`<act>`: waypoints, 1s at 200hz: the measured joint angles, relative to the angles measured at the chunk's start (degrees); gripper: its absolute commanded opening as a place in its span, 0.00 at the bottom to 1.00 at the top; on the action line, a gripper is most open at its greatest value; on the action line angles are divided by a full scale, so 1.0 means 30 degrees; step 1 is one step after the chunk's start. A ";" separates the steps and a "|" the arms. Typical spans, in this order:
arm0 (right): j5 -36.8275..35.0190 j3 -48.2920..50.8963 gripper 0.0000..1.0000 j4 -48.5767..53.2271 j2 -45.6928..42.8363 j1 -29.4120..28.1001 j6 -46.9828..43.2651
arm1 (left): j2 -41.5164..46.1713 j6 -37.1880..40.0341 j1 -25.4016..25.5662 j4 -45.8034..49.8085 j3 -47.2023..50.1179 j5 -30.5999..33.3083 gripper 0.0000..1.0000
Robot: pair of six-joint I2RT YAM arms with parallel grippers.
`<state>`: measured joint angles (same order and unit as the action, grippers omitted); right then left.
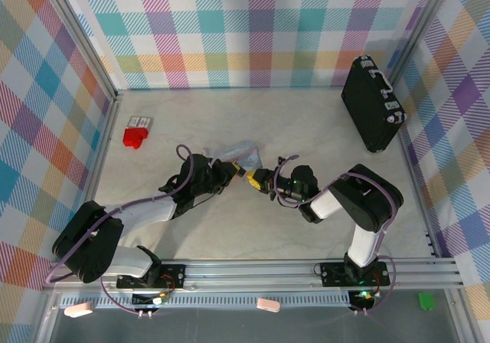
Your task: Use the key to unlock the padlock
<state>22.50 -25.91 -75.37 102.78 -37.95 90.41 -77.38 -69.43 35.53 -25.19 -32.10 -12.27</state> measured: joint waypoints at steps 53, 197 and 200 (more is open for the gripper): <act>-0.0007 0.0015 0.00 0.0007 -0.0007 0.0000 -0.0015 | -0.0007 -0.0007 0.0007 0.0007 0.0000 -0.0007 0.00; -0.0306 0.0029 0.03 0.0707 0.0044 -0.0117 -0.0058 | -0.0299 0.0954 0.0656 0.2025 -0.0918 0.1253 0.00; -0.0321 0.0029 0.05 0.0736 0.0051 -0.0131 -0.0095 | -0.0299 0.0969 0.0656 0.2106 -0.0925 0.1282 0.00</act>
<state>21.54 -25.82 -73.17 102.94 -38.35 90.13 -78.28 -66.52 37.50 -18.87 -34.87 -8.43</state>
